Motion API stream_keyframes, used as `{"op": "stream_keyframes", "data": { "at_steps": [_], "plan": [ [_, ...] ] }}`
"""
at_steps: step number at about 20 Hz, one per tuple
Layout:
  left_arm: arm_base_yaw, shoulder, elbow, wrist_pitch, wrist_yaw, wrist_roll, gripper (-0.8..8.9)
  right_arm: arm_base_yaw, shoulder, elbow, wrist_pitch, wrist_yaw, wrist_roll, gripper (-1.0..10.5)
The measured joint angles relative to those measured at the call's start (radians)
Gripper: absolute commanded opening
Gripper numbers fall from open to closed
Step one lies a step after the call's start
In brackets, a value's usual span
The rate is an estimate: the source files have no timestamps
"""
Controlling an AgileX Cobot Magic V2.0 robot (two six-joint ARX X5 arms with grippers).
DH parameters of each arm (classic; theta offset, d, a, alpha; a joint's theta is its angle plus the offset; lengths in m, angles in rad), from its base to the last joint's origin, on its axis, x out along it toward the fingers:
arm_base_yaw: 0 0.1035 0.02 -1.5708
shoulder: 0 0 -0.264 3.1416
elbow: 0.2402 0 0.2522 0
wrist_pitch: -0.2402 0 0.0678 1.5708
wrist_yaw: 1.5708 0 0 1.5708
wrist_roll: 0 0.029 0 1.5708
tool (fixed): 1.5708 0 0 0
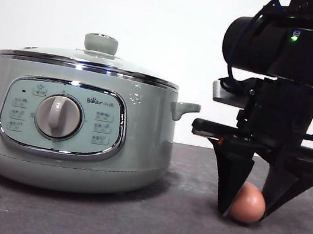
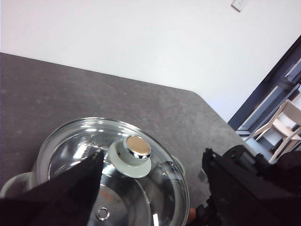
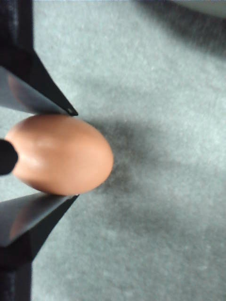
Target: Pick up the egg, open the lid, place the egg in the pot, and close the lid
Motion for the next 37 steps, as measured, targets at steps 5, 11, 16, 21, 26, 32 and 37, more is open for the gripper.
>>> {"op": "stream_keyframes", "data": {
  "at_steps": [5, 11, 16, 21, 26, 32, 37],
  "plan": [
    [-0.041, 0.090, 0.000, 0.056, -0.029, 0.054, 3.56, 0.000, -0.204, 0.000, -0.086, 0.002, -0.026, -0.1],
    [-0.204, 0.309, 0.088, 0.107, -0.185, 0.155, 3.85, -0.006, -0.484, 0.000, -0.161, 0.003, -0.047, -0.1],
    [-0.384, 0.515, 0.206, 0.121, -0.393, 0.265, 3.83, -0.006, -0.611, 0.000, -0.189, 0.003, -0.057, -0.1],
    [-0.470, 0.689, 0.237, 0.161, -0.497, 0.317, 3.83, -0.006, -0.638, 0.000, -0.235, 0.004, -0.057, -0.1],
    [-0.476, 0.759, 0.237, 0.161, -0.505, 0.322, 3.74, -0.006, -0.638, 0.000, -0.258, 0.004, -0.057, -0.1],
    [-0.480, 0.768, 0.237, 0.149, -0.504, 0.323, 1.28, -0.006, -0.638, 0.000, -0.259, 0.004, -0.057, -0.1],
    [-0.480, 0.768, 0.237, 0.149, -0.505, 0.333, -0.09, -0.006, -0.638, 0.000, -0.259, 0.004, -0.057, -0.1]
  ]
}}
